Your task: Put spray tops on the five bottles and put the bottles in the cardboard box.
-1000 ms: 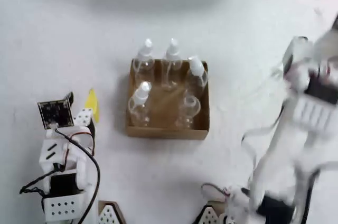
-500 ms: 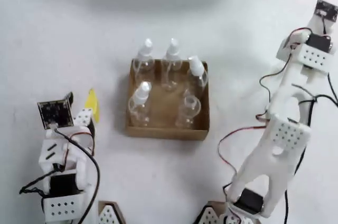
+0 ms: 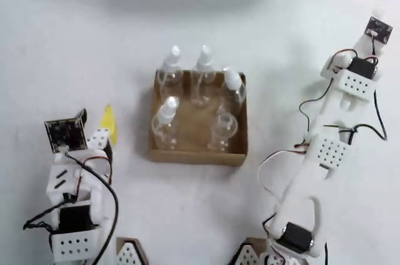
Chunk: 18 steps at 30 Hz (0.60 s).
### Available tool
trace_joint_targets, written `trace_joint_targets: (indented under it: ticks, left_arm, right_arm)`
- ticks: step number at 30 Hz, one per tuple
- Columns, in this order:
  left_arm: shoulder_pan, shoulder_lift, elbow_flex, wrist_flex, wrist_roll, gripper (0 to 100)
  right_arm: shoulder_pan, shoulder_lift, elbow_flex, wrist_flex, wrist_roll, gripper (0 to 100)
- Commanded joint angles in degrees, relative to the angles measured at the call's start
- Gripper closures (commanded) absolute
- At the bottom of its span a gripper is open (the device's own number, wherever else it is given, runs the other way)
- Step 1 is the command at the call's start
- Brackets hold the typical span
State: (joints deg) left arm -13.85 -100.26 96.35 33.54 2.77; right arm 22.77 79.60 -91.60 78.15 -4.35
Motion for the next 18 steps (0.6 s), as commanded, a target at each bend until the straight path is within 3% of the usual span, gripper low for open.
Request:
trace_joint_targets:
  ticks: [1,5,10,18]
  left_arm:
    - [0.8,-1.0,-0.4,-1.1,-0.5,82]
    - [0.9,-1.0,-0.4,-1.1,-0.5,82]
    - [0.9,-0.9,-0.4,-1.1,-0.5,82]
    - [0.9,-0.9,-0.4,-1.1,-0.5,82]
  right_arm:
    - [0.7,-0.9,-1.8,0.2,-0.7,84.4]
    - [0.7,-1.4,-2.1,0.2,-0.3,99.3]
    - [0.8,-5.0,-4.0,2.3,-0.2,98.5]
    - [0.7,-25.4,-3.7,11.9,-0.2,98.2]
